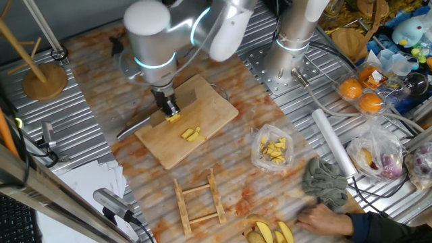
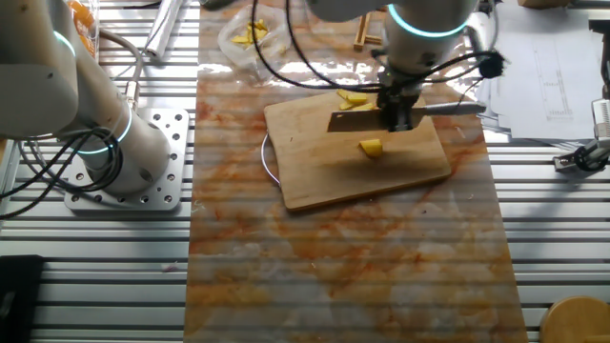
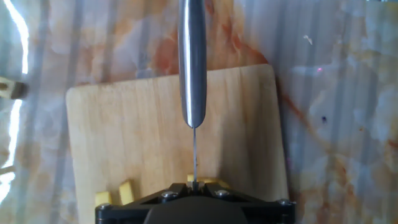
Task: Chop the potatoes
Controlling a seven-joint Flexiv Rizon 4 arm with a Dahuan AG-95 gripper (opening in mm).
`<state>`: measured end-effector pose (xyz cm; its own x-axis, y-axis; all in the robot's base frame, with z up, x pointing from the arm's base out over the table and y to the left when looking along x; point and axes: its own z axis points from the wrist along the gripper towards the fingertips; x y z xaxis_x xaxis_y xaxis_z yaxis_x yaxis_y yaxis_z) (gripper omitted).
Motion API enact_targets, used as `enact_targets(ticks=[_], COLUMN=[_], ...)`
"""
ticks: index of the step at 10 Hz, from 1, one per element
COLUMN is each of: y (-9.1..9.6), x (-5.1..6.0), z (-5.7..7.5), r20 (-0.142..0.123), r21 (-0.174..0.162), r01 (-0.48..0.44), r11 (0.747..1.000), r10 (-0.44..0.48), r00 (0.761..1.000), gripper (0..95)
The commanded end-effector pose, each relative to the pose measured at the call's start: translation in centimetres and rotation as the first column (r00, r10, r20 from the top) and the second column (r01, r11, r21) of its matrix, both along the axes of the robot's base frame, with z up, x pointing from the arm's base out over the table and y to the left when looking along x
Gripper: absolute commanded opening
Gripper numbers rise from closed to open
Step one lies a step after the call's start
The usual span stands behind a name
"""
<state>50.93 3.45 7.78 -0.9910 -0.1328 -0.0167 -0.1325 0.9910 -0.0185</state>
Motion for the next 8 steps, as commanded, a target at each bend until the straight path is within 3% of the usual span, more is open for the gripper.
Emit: enact_targets(ticks=[1,8], y=[-0.3,-0.9], x=[-0.6,-1.4], z=[-0.4,-2.1], r20=[0.018,0.031], r21=[0.011,0.01], r01=[0.002,-0.016], r11=[1.0,1.0], r10=[-0.002,0.016], r00=[1.0,0.999], gripper=[0.0,0.0])
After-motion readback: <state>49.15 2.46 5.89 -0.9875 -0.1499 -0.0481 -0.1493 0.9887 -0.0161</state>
